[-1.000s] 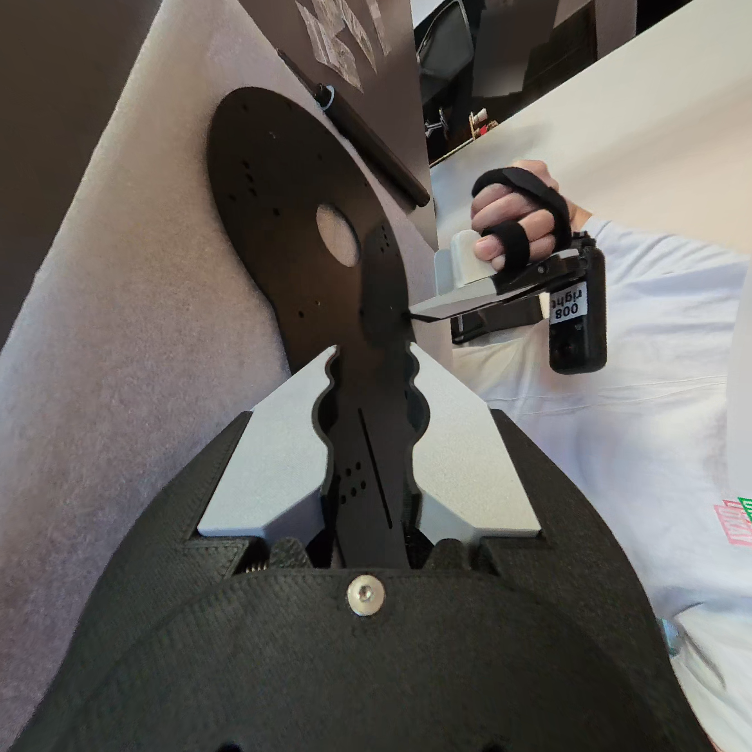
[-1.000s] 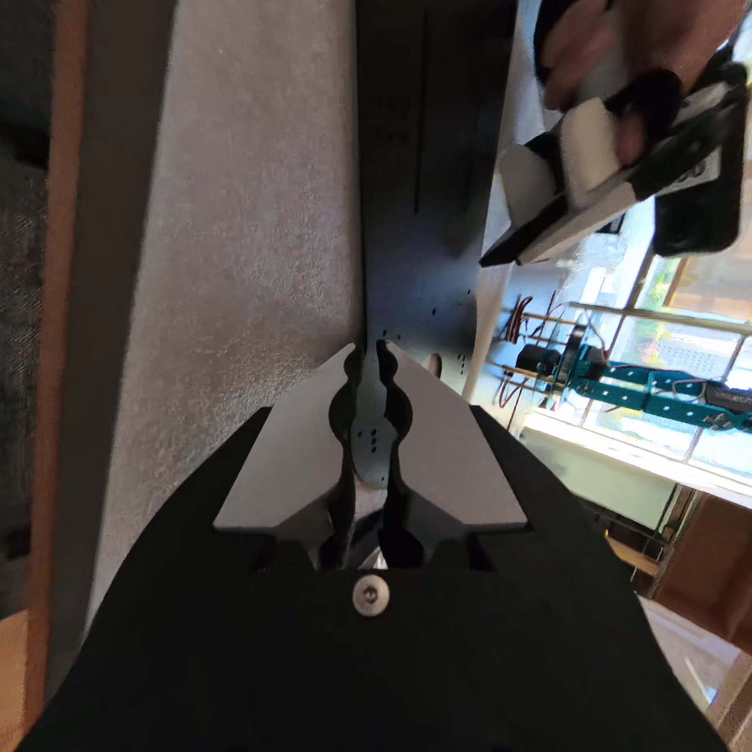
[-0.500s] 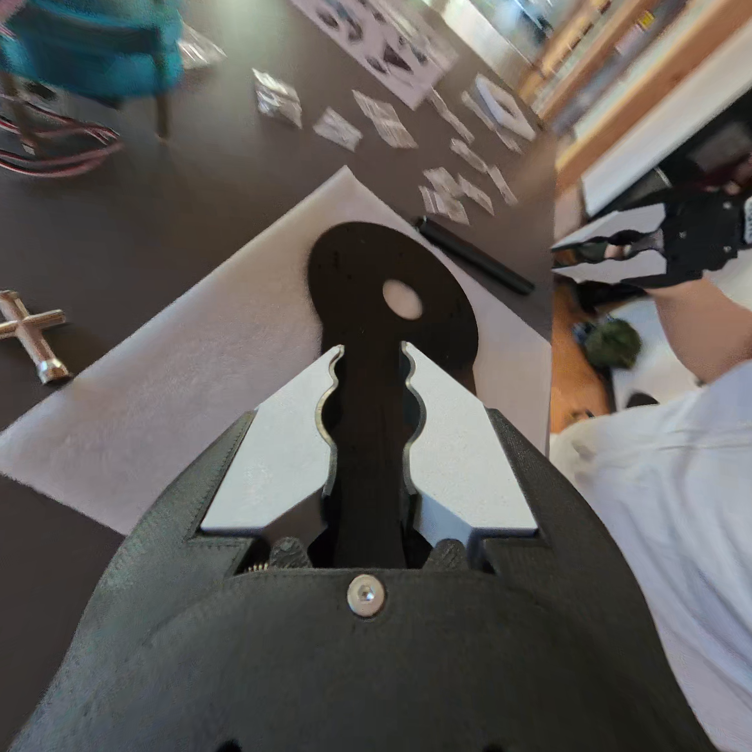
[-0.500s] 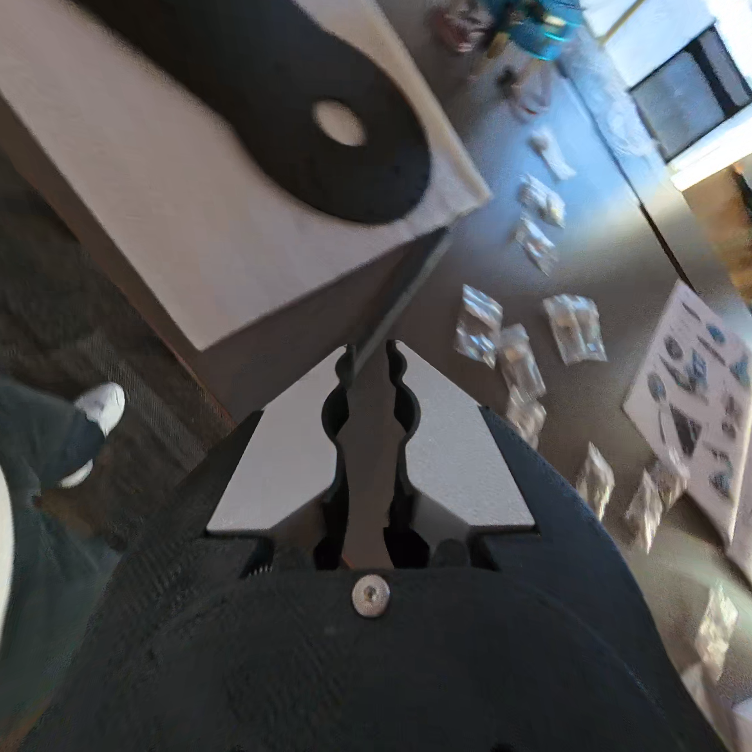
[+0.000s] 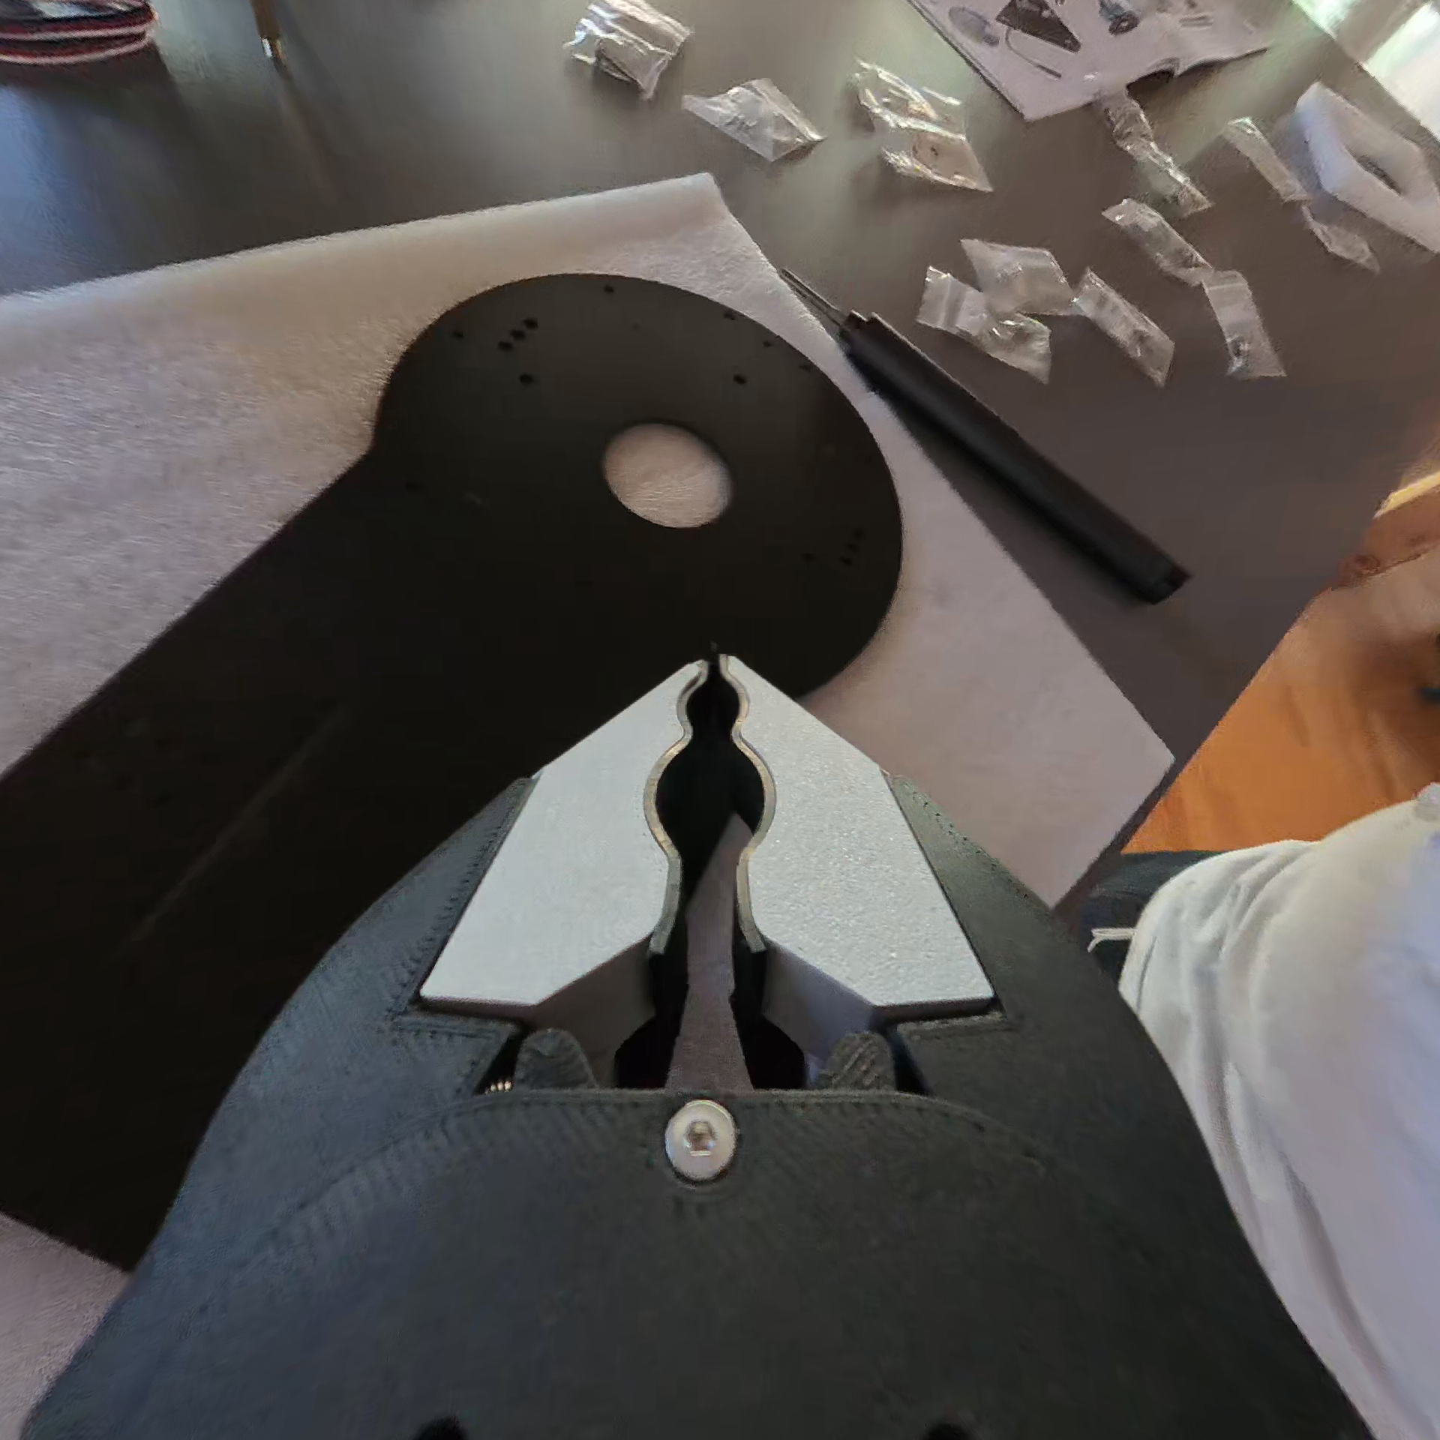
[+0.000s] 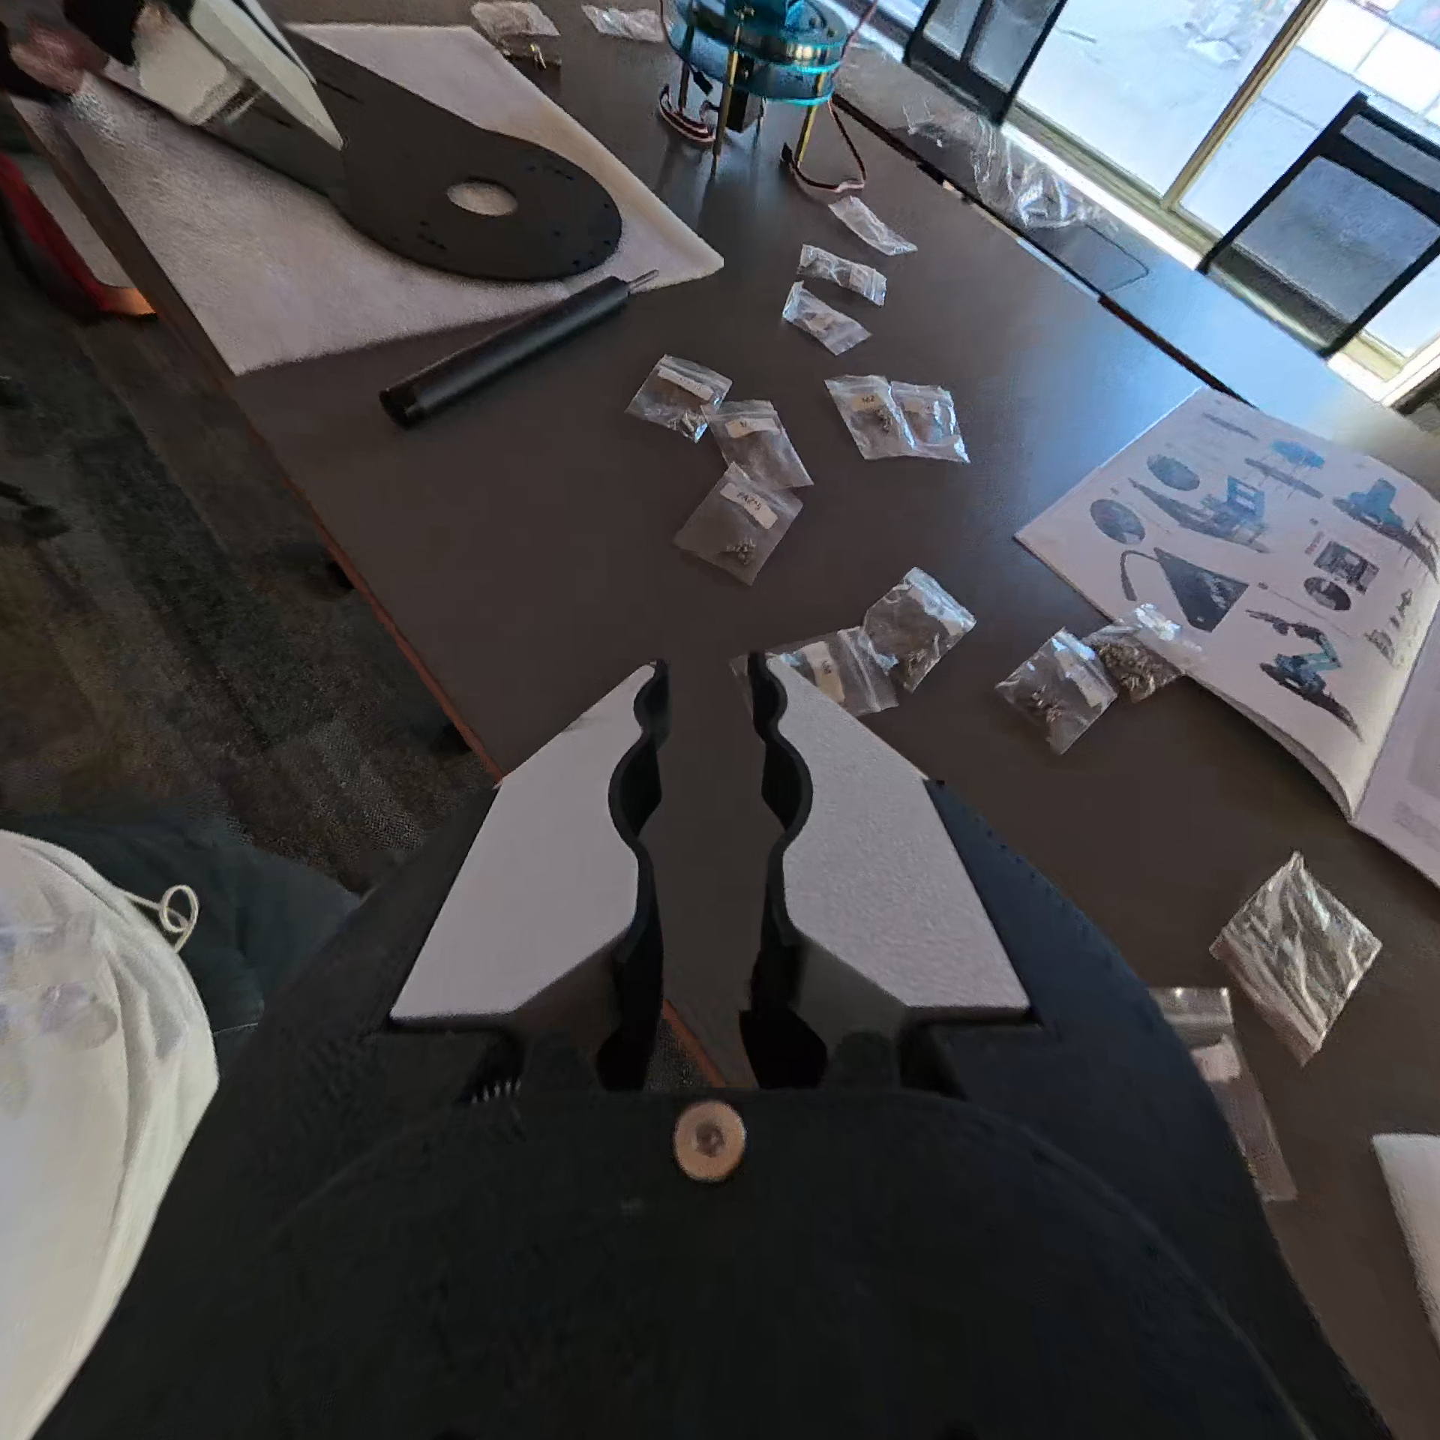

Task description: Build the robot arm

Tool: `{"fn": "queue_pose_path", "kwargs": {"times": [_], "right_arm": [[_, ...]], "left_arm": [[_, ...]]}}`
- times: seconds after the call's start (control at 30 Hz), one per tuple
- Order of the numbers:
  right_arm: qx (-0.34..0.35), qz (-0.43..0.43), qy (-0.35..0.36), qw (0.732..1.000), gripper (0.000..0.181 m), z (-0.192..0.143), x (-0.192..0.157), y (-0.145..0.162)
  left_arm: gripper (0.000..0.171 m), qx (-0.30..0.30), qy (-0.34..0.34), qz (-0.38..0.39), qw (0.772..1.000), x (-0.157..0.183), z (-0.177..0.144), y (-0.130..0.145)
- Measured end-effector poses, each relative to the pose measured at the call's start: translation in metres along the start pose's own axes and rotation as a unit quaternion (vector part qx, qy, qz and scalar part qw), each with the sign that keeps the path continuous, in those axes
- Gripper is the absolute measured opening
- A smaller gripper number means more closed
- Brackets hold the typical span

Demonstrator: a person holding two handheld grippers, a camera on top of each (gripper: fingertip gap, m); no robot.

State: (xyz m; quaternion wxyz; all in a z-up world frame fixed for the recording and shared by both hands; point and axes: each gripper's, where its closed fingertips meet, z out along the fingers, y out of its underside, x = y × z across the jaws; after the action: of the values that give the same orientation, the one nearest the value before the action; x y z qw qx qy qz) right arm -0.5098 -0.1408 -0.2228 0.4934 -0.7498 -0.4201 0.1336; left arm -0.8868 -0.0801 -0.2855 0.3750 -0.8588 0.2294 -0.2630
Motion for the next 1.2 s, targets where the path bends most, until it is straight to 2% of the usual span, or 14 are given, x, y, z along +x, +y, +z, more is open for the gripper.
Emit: {"fn": "queue_pose_path", "kwargs": {"times": [0.2, 0.27, 0.3, 0.37, 0.43, 0.5, 0.6, 0.67, 0.7, 0.73, 0.77, 0.93, 1.07, 1.2], "right_arm": [[0.009, -0.035, 0.002, 0.999, 0.020, 0.023, 0.011, -0.020], [0.004, -0.045, 0.007, 0.999, 0.021, 0.030, 0.008, -0.026], [0.006, -0.052, 0.005, 0.999, 0.021, 0.033, 0.005, -0.030], [0.011, -0.069, -0.002, 0.998, 0.020, 0.037, -0.001, -0.038], [0.011, -0.082, 0.003, 0.997, 0.019, 0.041, 0.000, -0.045], [0.013, -0.086, 0.005, 0.996, 0.020, 0.047, 0.003, -0.051], [0.013, -0.089, 0.001, 0.996, 0.020, 0.052, 0.010, -0.057], [0.010, -0.095, 0.002, 0.995, 0.020, 0.051, 0.019, -0.057], [0.008, -0.099, 0.006, 0.995, 0.020, 0.050, 0.025, -0.057], [0.008, -0.101, 0.009, 0.995, 0.020, 0.048, 0.031, -0.056], [0.010, -0.101, 0.012, 0.995, 0.020, 0.045, 0.038, -0.056], [0.036, -0.091, 0.010, 0.995, 0.019, 0.023, 0.071, -0.053], [0.034, -0.103, 0.001, 0.994, 0.019, 0.000, 0.103, -0.040], [0.040, -0.113, 0.000, 0.993, 0.019, -0.027, 0.140, -0.027]], "left_arm": [[0.000, -0.021, -0.010, 0.102, 0.995, 0.028, 0.007, 0.017], [0.006, -0.049, 0.003, 0.108, 0.993, 0.039, 0.005, 0.027], [0.000, -0.050, 0.008, 0.102, 0.993, 0.043, 0.003, 0.028], [0.000, -0.030, 0.010, 0.092, 0.995, 0.043, -0.003, 0.024], [0.000, 0.026, -0.033, 0.084, 0.996, 0.026, -0.009, 0.008], [0.010, 0.044, -0.045, 0.070, 0.996, 0.014, -0.008, 0.003], [0.015, 0.001, -0.017, 0.061, 0.998, 0.016, -0.002, 0.011], [0.007, -0.015, 0.016, 0.083, 0.996, 0.031, -0.001, 0.018], [0.016, -0.032, 0.037, 0.090, 0.995, 0.040, 0.000, 0.026], [0.015, -0.038, 0.040, 0.095, 0.994, 0.044, -0.001, 0.028], [0.000, -0.036, 0.031, 0.096, 0.994, 0.043, -0.003, 0.027], [0.010, 0.049, -0.066, 0.031, 0.996, 0.011, -0.011, 0.002], [0.000, 0.012, -0.116, 0.040, 0.992, 0.001, -0.001, 0.010], [0.002, 0.008, -0.167, 0.086, 0.982, 0.008, -0.001, 0.015]]}}
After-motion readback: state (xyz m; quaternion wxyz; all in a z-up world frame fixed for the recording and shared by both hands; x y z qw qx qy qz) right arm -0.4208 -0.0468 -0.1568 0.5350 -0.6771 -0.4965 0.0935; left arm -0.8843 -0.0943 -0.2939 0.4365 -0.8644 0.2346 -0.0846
